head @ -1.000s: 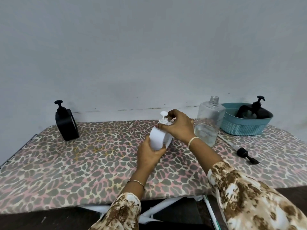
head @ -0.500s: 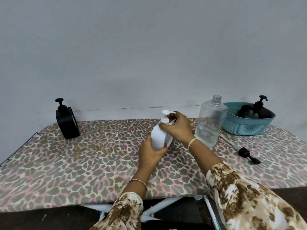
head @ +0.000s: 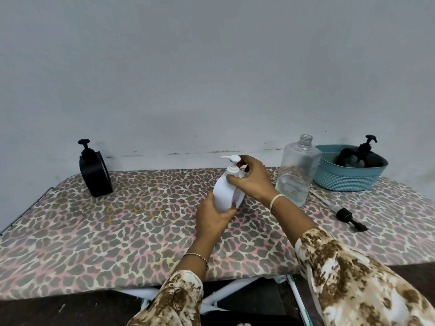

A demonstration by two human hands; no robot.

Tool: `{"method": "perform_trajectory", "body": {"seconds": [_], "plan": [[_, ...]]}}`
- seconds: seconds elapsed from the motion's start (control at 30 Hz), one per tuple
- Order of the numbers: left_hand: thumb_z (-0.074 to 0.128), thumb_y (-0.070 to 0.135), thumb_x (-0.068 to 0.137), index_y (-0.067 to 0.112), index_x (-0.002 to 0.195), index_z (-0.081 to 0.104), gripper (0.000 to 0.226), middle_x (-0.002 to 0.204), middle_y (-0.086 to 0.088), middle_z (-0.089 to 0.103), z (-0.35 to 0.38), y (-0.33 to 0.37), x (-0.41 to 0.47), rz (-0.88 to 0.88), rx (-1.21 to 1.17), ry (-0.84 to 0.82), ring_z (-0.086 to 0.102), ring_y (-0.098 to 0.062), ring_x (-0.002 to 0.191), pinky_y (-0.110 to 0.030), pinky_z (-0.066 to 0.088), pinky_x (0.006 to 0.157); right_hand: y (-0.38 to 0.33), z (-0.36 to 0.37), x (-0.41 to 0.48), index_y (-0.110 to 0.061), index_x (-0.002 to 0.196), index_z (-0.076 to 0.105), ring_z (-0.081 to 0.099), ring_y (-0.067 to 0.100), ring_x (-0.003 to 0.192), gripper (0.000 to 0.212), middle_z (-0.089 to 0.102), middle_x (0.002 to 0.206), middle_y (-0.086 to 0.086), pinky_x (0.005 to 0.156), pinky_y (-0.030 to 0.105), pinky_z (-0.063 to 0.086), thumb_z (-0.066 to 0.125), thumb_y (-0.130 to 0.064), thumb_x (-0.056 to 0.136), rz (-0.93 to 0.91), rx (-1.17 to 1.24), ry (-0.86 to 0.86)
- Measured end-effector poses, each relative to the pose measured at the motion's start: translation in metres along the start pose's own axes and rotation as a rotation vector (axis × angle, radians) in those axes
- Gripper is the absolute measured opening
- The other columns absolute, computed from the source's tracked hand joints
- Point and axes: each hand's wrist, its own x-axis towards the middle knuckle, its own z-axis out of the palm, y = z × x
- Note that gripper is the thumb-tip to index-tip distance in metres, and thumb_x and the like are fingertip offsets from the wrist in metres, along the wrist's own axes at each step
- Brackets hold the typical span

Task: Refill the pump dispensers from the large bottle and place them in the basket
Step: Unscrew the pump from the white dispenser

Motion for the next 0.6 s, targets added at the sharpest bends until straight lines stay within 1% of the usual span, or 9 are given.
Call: {"method": "perform_trajectory", "body": {"seconds": [0.03, 0.1, 0.2, 0.23, 0.3, 0.4, 0.47, 0.53, 0.6], "plan": [[0.081, 0.032, 0.068, 0.019, 0.115, 0.056, 0.054, 0.106, 0.0, 0.066, 0.0, 0.0, 0.0, -0.001, 0.001, 0.003, 0.064, -0.018, 0.091, -0.037, 0.057, 0.077, -0.001, -0.001, 0.0, -0.022, 0.102, 0.061, 0.057, 0.012, 0.086, 0.041, 0.061, 0.093, -0.007, 0.07, 0.028, 0.045, 0.08, -0.035, 0.068, -0.006, -0.031, 0.021], [0.082, 0.032, 0.068, 0.019, 0.113, 0.057, 0.054, 0.105, -0.001, 0.066, 0.0, 0.0, 0.0, -0.007, 0.011, 0.009, 0.064, -0.019, 0.091, -0.038, 0.057, 0.077, -0.002, -0.003, 0.001, -0.022, 0.095, 0.06, 0.057, 0.009, 0.079, 0.038, 0.062, 0.087, -0.008, 0.064, 0.023, 0.042, 0.081, -0.04, 0.068, 0.021, -0.094, 0.044], [0.082, 0.031, 0.069, 0.017, 0.115, 0.056, 0.055, 0.107, -0.002, 0.066, 0.0, 0.001, 0.0, -0.008, 0.026, 0.004, 0.063, -0.018, 0.091, -0.035, 0.055, 0.076, -0.007, -0.008, 0.001, -0.02, 0.091, 0.065, 0.056, 0.006, 0.073, 0.029, 0.061, 0.079, -0.011, 0.06, 0.016, 0.038, 0.08, -0.035, 0.071, 0.007, -0.111, 0.018], [0.082, 0.032, 0.069, 0.016, 0.116, 0.056, 0.056, 0.108, -0.003, 0.066, 0.0, 0.001, 0.0, -0.005, 0.032, 0.005, 0.063, -0.019, 0.092, -0.035, 0.055, 0.076, -0.009, -0.009, 0.001, -0.02, 0.091, 0.066, 0.056, 0.005, 0.073, 0.027, 0.061, 0.078, -0.012, 0.06, 0.016, 0.038, 0.08, -0.033, 0.072, -0.011, -0.119, 0.005], [0.082, 0.032, 0.069, 0.016, 0.117, 0.056, 0.057, 0.109, -0.004, 0.067, 0.0, 0.002, 0.0, -0.004, 0.04, 0.007, 0.064, -0.02, 0.093, -0.036, 0.056, 0.077, -0.013, -0.012, 0.0, -0.02, 0.087, 0.066, 0.056, 0.006, 0.069, 0.022, 0.061, 0.073, -0.012, 0.062, 0.021, 0.042, 0.079, -0.028, 0.071, -0.031, -0.111, 0.008], [0.082, 0.033, 0.069, 0.017, 0.12, 0.057, 0.058, 0.11, -0.003, 0.067, -0.001, 0.003, 0.0, -0.007, 0.036, 0.009, 0.064, -0.021, 0.095, -0.037, 0.056, 0.078, -0.022, -0.019, 0.001, -0.017, 0.082, 0.068, 0.056, 0.007, 0.063, 0.018, 0.064, 0.069, -0.008, 0.062, 0.03, 0.048, 0.076, -0.024, 0.068, -0.057, -0.041, 0.076], [0.082, 0.033, 0.069, 0.017, 0.121, 0.057, 0.06, 0.111, -0.004, 0.067, 0.0, 0.003, -0.001, -0.012, 0.032, 0.009, 0.065, -0.022, 0.097, -0.038, 0.056, 0.079, -0.031, -0.028, 0.004, -0.018, 0.085, 0.068, 0.056, 0.008, 0.064, 0.019, 0.067, 0.073, -0.003, 0.065, 0.033, 0.051, 0.075, -0.023, 0.068, -0.076, 0.013, 0.096], [0.081, 0.035, 0.07, 0.016, 0.121, 0.057, 0.059, 0.113, -0.005, 0.066, 0.0, 0.004, -0.001, -0.014, 0.041, 0.01, 0.064, -0.024, 0.099, -0.039, 0.056, 0.08, -0.038, -0.039, 0.007, -0.015, 0.088, 0.068, 0.056, 0.011, 0.066, 0.022, 0.068, 0.079, 0.003, 0.066, 0.034, 0.052, 0.074, -0.023, 0.068, -0.087, 0.051, 0.123], [0.081, 0.035, 0.071, 0.015, 0.12, 0.057, 0.059, 0.115, -0.005, 0.066, 0.0, 0.004, -0.001, -0.017, 0.047, 0.012, 0.063, -0.025, 0.101, -0.038, 0.056, 0.08, -0.042, -0.052, 0.007, -0.014, 0.089, 0.066, 0.058, 0.013, 0.068, 0.023, 0.068, 0.08, 0.004, 0.067, 0.035, 0.052, 0.073, -0.023, 0.069, -0.093, 0.113, 0.186]]}}
